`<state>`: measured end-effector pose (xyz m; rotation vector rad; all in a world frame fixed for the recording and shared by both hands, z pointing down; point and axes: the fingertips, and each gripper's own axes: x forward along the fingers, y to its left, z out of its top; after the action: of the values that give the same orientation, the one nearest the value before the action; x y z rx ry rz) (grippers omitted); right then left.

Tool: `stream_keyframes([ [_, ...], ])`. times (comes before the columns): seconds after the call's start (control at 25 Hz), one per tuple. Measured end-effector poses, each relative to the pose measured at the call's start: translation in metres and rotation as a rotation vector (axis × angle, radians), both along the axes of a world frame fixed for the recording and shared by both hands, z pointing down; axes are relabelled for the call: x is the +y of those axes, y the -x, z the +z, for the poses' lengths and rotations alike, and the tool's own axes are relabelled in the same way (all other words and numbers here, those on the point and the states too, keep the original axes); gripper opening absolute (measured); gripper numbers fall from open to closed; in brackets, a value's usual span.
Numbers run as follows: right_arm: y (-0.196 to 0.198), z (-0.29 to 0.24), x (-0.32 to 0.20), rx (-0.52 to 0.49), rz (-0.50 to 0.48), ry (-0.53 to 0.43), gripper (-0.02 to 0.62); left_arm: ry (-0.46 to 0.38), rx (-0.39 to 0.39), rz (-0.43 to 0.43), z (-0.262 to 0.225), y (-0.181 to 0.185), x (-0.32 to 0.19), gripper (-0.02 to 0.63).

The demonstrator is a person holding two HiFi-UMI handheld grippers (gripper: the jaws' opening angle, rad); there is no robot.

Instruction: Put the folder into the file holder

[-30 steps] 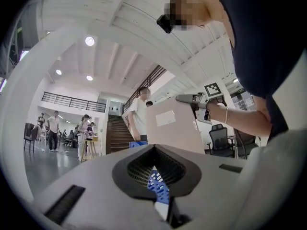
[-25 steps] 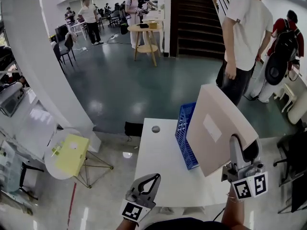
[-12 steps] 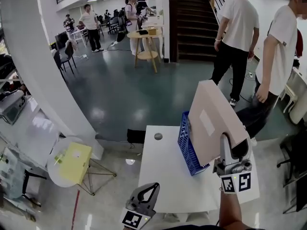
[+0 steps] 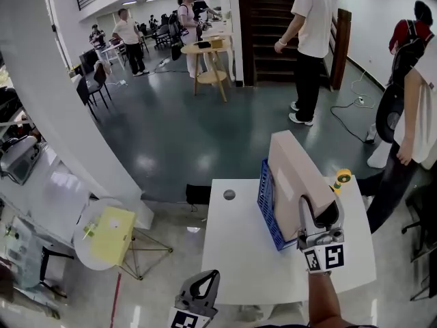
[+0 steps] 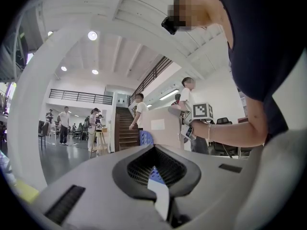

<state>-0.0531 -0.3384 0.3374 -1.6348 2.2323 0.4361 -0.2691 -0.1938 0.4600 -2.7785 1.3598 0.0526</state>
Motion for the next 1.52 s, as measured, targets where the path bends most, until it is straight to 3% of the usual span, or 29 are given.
stream_keyframes([
  [0.6,-0.006,0.09,-0.004,-0.013,0.037,0.144,0.29,0.031,-0.04,-0.035,0.01,0.004,0.015,-0.002],
  [0.92,-0.004,0.103,0.011,-0.004,0.033,0.131,0.291,0.043,-0.061,-0.05,0.015,0.005,0.021,-0.002],
  [1.52,-0.008,0.125,0.031,0.011,0.013,0.196,0.291,0.002,0.008,-0.023,0.006,-0.009,0.027,-0.002],
])
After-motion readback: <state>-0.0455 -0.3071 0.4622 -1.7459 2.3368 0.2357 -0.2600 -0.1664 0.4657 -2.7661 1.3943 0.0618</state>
